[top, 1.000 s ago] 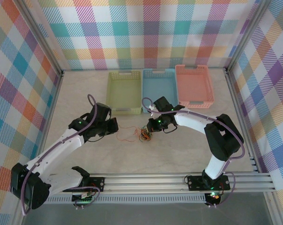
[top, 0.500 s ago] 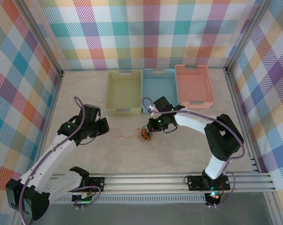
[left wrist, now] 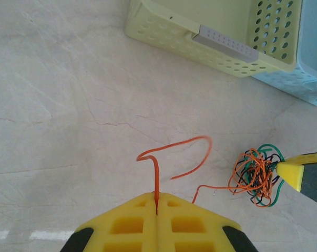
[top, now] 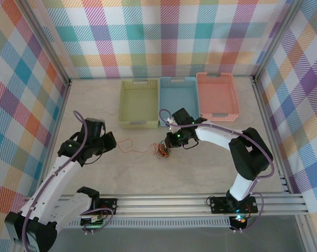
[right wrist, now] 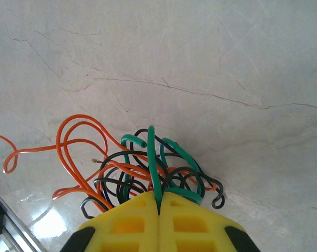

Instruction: Untangle the cables

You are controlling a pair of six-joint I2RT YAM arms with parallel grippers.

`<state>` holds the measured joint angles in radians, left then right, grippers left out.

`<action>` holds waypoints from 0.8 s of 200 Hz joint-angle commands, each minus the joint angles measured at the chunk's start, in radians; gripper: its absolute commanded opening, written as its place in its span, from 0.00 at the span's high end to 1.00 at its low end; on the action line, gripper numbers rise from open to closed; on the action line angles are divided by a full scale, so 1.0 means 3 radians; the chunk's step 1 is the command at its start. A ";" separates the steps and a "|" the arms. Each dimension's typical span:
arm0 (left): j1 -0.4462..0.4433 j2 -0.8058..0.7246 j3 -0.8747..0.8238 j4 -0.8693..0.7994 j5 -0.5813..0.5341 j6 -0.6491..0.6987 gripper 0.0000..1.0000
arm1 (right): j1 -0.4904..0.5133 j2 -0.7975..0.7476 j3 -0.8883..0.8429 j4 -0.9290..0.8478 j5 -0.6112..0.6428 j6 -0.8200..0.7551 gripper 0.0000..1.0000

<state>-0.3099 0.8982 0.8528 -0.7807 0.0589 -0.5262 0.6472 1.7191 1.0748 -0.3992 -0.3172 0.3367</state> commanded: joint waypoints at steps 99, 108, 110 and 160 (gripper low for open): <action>0.0278 -0.0086 0.0738 -0.0490 -0.0065 0.0340 1.00 | -0.0020 -0.0101 -0.0034 0.0026 0.0004 0.0044 1.00; 0.0318 -0.0092 0.0759 -0.0506 -0.0091 0.0372 1.00 | -0.0020 -0.0102 -0.0034 0.0027 0.0004 0.0046 1.00; 0.0328 -0.0094 0.0768 -0.0509 -0.0098 0.0380 1.00 | -0.0017 -0.0101 -0.0037 0.0027 0.0004 0.0048 1.00; 0.0579 -0.0125 0.0862 -0.0607 -0.0102 0.0505 1.00 | -0.0020 -0.0108 -0.0044 0.0030 0.0004 0.0049 1.00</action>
<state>-0.1585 0.8692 1.0821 -0.9276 0.0277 -0.4126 0.6472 1.7176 1.0733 -0.3981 -0.3145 0.3408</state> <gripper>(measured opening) 0.054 0.062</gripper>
